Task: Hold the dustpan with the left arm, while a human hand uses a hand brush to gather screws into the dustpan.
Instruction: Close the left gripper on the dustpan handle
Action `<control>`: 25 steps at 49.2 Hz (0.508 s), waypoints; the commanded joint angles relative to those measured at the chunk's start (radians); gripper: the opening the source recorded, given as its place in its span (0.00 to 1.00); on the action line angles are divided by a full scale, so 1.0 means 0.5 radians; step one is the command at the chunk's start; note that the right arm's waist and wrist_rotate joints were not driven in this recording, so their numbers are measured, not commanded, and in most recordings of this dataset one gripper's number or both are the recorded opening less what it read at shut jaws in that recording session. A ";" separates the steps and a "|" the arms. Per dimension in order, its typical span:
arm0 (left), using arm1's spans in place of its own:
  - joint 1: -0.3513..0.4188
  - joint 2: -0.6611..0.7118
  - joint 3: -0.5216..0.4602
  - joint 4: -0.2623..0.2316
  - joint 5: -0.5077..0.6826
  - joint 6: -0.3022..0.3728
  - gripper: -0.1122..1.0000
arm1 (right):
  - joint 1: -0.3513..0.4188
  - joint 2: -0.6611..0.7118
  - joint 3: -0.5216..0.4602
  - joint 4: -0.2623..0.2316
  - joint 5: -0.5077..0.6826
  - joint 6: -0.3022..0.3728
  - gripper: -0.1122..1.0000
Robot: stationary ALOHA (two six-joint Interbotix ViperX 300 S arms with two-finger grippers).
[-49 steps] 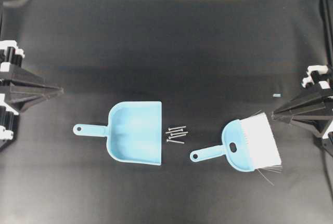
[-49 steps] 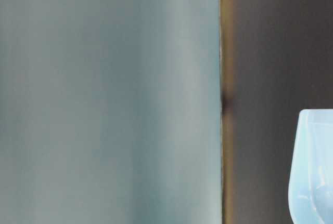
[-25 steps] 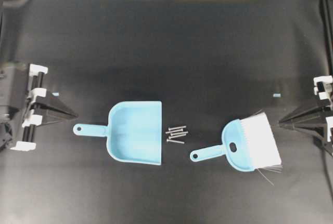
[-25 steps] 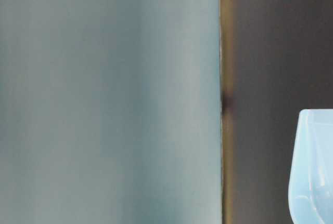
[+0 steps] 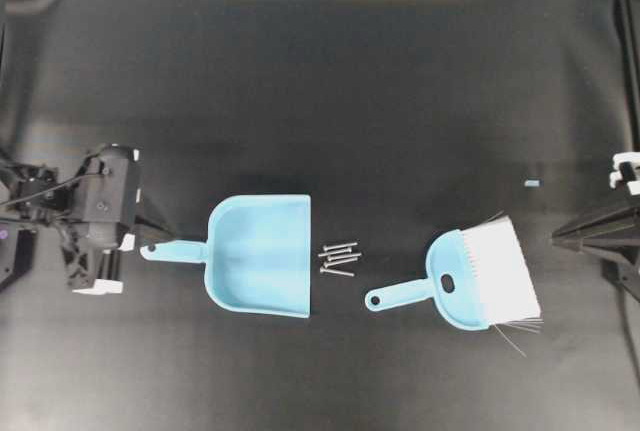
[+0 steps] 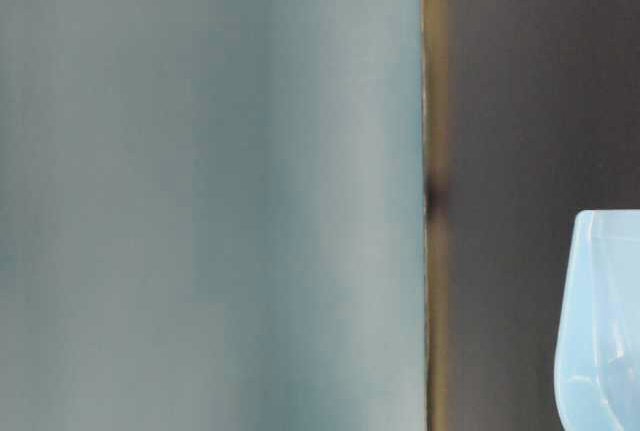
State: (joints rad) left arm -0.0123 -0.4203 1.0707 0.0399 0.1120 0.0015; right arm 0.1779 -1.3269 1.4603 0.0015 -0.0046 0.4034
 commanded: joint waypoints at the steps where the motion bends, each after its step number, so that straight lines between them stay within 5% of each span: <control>1: 0.043 0.117 -0.015 0.009 -0.132 -0.018 0.15 | 0.000 -0.080 0.009 0.006 0.101 0.000 0.10; 8: 0.086 0.239 -0.037 0.009 -0.135 -0.021 0.51 | 0.000 -0.172 0.021 0.003 0.377 0.000 0.10; 15: 0.107 0.337 -0.064 0.009 -0.135 -0.031 0.85 | 0.000 -0.212 0.040 0.003 0.353 0.003 0.10; 25: 0.061 0.518 -0.110 0.009 -0.150 -0.049 0.89 | 0.000 -0.209 0.061 0.003 0.341 0.003 0.10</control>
State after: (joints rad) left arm 0.0337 -0.1856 1.0400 0.0414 0.0476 -0.0215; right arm 0.1779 -1.4358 1.4941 0.0015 0.1749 0.4034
